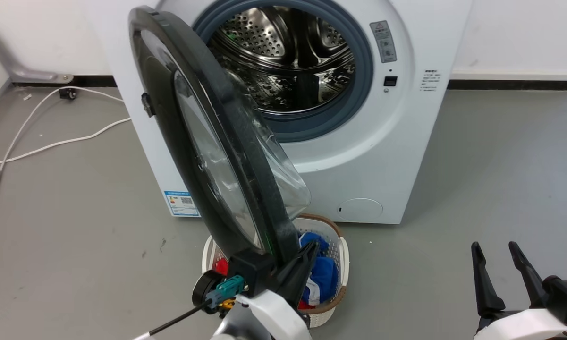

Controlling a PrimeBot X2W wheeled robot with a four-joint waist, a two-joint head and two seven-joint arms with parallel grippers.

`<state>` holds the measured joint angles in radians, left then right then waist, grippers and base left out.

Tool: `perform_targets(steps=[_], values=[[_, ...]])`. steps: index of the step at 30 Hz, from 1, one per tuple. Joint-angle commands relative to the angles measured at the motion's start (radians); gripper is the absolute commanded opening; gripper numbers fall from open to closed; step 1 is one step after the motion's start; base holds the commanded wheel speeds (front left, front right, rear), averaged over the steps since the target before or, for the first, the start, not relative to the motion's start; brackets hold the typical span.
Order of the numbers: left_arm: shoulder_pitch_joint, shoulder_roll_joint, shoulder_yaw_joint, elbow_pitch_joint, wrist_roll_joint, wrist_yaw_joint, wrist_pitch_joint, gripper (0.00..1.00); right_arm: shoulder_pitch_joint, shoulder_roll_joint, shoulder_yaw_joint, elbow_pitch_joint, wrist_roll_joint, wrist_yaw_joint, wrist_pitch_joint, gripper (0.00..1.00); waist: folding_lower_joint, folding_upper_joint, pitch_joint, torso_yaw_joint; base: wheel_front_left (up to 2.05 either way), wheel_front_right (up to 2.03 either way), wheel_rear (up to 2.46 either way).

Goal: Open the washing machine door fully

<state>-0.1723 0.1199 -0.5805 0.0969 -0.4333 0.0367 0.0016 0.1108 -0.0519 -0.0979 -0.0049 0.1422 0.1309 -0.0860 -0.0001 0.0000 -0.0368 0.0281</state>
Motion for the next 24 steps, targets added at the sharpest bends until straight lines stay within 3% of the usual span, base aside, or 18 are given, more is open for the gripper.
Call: perform_targets(steps=[1,13,24], values=[[0.022,0.04,0.031,0.006,-0.001,0.029,0.008,0.0,-0.005,0.003,0.0,0.0,-0.004,0.0,-0.006,1.0,0.0001,0.0,0.0,0.015,0.0,0.0,0.0],[0.115,0.064,0.024,-0.169,-0.007,0.065,0.015,0.0,-0.017,0.003,-0.014,0.002,-0.012,0.0,-0.012,1.0,0.0001,0.0,-0.002,0.149,0.0,0.0,0.0],[0.168,0.094,0.072,-0.203,-0.016,0.12,0.002,0.0,-0.019,0.003,-0.027,-0.009,-0.011,0.0,-0.01,1.0,0.0001,0.0,0.003,0.303,0.0,0.0,0.0]])
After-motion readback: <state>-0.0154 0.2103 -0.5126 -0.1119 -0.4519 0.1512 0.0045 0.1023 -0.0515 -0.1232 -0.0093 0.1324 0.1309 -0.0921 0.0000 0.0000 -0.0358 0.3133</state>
